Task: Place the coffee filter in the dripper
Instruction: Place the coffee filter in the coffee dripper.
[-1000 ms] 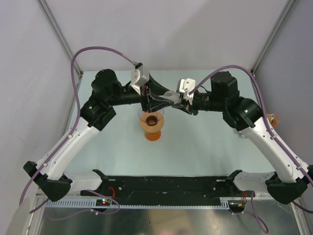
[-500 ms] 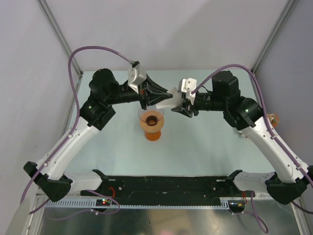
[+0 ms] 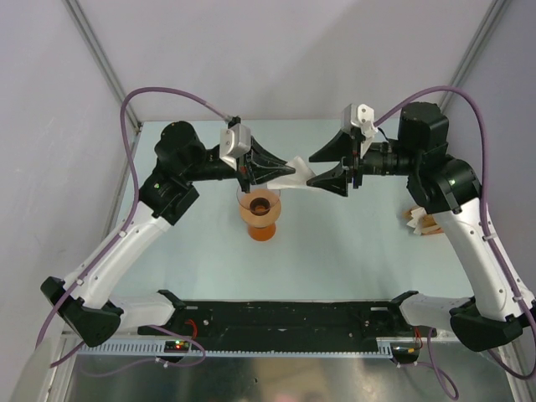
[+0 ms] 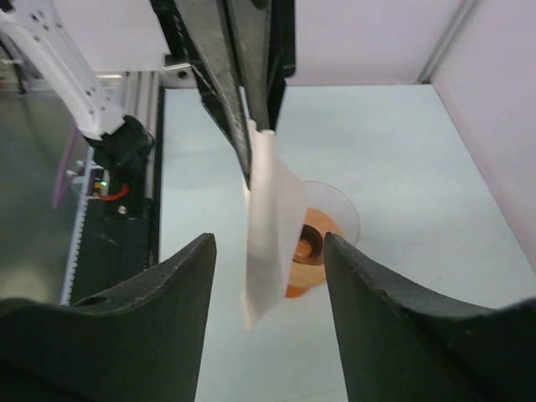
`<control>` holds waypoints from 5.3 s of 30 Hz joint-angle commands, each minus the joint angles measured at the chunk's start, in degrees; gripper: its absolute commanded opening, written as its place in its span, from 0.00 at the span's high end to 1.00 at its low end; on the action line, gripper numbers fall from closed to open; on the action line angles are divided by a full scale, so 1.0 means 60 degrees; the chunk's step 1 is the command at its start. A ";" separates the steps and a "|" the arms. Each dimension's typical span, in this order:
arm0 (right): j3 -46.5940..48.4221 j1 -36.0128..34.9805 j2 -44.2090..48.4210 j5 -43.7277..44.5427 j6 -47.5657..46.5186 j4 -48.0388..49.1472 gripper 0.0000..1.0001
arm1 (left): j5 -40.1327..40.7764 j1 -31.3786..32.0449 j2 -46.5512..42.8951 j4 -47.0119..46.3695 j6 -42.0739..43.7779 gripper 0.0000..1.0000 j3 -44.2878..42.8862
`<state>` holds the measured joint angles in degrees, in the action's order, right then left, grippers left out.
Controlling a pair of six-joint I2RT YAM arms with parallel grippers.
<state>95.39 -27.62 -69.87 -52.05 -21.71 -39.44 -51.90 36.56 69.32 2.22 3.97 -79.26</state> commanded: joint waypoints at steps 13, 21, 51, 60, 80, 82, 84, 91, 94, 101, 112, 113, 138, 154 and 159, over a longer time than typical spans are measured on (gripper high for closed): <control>0.0590 0.0004 -0.0538 0.0075 -0.0498 -0.1210 0.51 | 0.0143 -0.0153 -0.0236 -0.0312 0.0176 1.00 -0.0081; 0.0456 -0.0042 -0.0519 0.0219 -0.0712 -0.0996 0.88 | 0.0261 -0.0145 -0.0161 -0.0313 0.0225 1.00 -0.0105; 0.0363 -0.0537 -0.0571 0.0192 -0.2234 -0.1370 1.00 | -0.0387 0.0256 0.0568 -0.0465 -0.0197 0.69 -0.0857; -0.0057 -0.0008 -0.0454 -0.0207 -0.1213 -0.0743 1.00 | 0.0039 0.0242 0.0320 -0.0917 -0.0479 0.96 -0.0709; -0.2074 0.1891 -0.1038 -0.3576 1.1590 0.9958 1.00 | -0.0653 -0.2782 -0.0872 -0.3064 -0.3693 0.27 0.0974; -0.2083 0.1834 -0.1044 -0.3557 1.1647 0.9913 1.00 | -0.0747 -0.2625 -0.0955 -0.3109 -0.3367 0.27 0.1033; -0.2078 0.1764 -0.0976 -0.3501 1.1394 0.9628 1.00 | -0.0789 -0.2475 -0.1023 -0.3120 -0.3110 0.26 0.1048; -0.1947 0.1448 -0.0468 -0.2997 0.8977 0.7156 1.00 | -0.1014 -0.2161 -0.1190 -0.3132 -0.2726 0.28 0.1096; -0.1940 0.1409 -0.0418 -0.3069 0.8898 0.7078 1.00 | -0.1226 -0.1978 -0.1205 -0.3138 -0.2441 0.28 0.1173; -0.1930 0.1265 -0.0470 -0.3529 0.9495 0.7793 1.00 | -0.1344 -0.1568 -0.1205 -0.3138 -0.1476 0.20 0.1498; -0.1839 0.1031 -0.0554 -0.3750 0.9952 0.8021 1.00 | -0.1363 -0.0612 -0.1159 -0.3143 -0.0578 0.31 0.1630; -0.1838 0.1030 -0.0556 -0.3778 1.0023 0.8074 1.00 | -0.1315 -0.0525 -0.1163 -0.3141 -0.0451 0.31 0.1693; -0.1546 0.1540 -0.0426 -0.3049 1.0366 0.7577 0.59 | -0.0352 -0.0264 -0.1329 -0.3106 -0.0629 0.99 0.2165; 0.0354 0.1772 -0.0595 -0.1741 0.5446 0.1182 0.04 | 0.0038 -0.0179 -0.1396 -0.1040 0.0916 1.00 0.1906; 0.0533 0.1117 -0.0967 -0.1563 0.4616 0.0191 0.19 | 0.0314 0.0179 -0.1556 0.0435 0.3321 1.00 0.1777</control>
<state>97.80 -18.68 -74.43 -61.87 10.72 -32.51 -51.66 35.81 62.06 -2.70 9.72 -66.57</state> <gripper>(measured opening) 0.867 0.011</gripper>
